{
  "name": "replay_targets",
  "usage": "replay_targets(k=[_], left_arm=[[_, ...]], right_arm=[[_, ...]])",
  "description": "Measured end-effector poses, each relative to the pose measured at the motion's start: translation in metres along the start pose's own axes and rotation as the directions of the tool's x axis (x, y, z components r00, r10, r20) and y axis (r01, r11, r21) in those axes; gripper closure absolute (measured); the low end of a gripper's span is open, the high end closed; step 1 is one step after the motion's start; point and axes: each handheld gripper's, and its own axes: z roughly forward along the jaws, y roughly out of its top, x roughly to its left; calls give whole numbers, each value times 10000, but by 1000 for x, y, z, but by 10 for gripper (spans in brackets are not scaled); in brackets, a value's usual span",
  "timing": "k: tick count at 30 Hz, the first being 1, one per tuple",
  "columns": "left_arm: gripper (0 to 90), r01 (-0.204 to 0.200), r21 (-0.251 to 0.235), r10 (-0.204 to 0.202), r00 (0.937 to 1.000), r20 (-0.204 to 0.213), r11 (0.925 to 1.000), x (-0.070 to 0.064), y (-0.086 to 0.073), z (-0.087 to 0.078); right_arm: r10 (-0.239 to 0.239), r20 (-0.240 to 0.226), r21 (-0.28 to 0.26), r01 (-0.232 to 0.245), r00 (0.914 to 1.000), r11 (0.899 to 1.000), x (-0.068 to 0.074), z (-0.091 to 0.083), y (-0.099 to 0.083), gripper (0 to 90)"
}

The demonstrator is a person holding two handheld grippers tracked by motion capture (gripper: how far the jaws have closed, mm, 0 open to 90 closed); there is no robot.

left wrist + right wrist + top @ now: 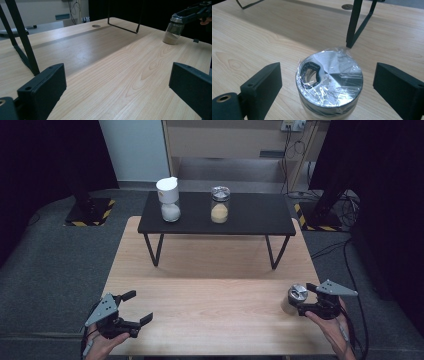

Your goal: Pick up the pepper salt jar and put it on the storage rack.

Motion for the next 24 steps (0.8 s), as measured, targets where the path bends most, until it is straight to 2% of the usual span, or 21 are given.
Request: replay_targets(k=[16,22,24], left_arm=[[0,-1,11,1,10000,8,10000,0,0,0],[0,1,23,-1,10000,16,10000,0,0,0],[0,-12,30,12,10000,19,10000,0,0,0]], right_arm=[[-10,0,211,10,10000,9998,-3,8,-3,150],[-123,55,46,123,9999,9999,-4,6,-5,265],[-102,-60,23,102,9999,9999,-5,6,-6,305]])
